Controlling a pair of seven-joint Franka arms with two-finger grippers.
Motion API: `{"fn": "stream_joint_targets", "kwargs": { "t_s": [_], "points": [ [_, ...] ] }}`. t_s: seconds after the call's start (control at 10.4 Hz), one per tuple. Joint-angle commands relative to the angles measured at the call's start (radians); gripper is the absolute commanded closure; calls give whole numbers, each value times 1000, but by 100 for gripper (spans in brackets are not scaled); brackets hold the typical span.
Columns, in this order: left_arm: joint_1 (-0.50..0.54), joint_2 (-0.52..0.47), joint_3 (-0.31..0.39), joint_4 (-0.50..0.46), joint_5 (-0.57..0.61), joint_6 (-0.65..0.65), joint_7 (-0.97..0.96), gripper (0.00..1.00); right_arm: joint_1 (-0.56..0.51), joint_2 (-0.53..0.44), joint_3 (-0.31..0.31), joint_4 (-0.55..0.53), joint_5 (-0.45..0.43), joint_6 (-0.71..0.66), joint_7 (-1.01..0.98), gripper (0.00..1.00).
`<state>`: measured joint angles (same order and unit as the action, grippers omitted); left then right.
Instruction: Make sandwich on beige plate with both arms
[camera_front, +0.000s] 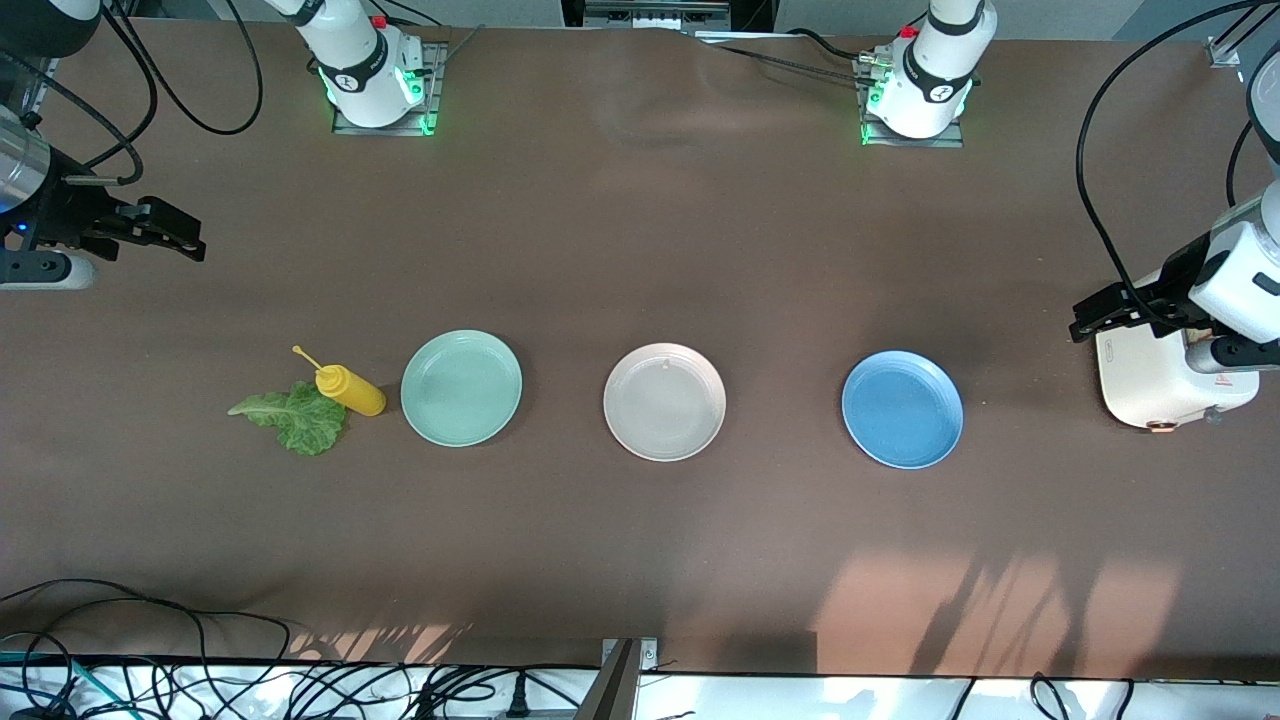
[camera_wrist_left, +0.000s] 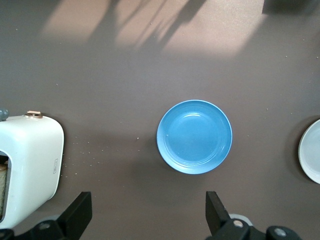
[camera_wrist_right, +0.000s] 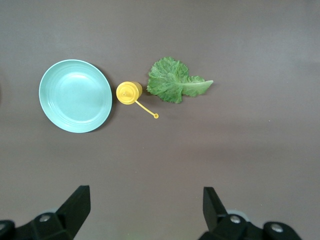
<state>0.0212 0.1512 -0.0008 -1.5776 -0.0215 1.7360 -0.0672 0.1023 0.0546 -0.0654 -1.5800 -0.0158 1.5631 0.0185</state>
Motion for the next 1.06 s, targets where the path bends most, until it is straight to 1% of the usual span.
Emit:
{"fn": "stream_joint_targets", "kwargs": {
  "t_s": [0.0,0.29,0.97],
  "points": [
    [0,-15,-1,-13,17,-9,-11,0,0,8,-1,25,11,-5,0,0],
    [6,-13,1,-13,17,-56,0,0,-1,8,-1,25,11,-3,0,0],
    [9,-12,7,-12,20,-56,-13,0,-6,10,-2,25,13,-3,0,0]
  ]
}}
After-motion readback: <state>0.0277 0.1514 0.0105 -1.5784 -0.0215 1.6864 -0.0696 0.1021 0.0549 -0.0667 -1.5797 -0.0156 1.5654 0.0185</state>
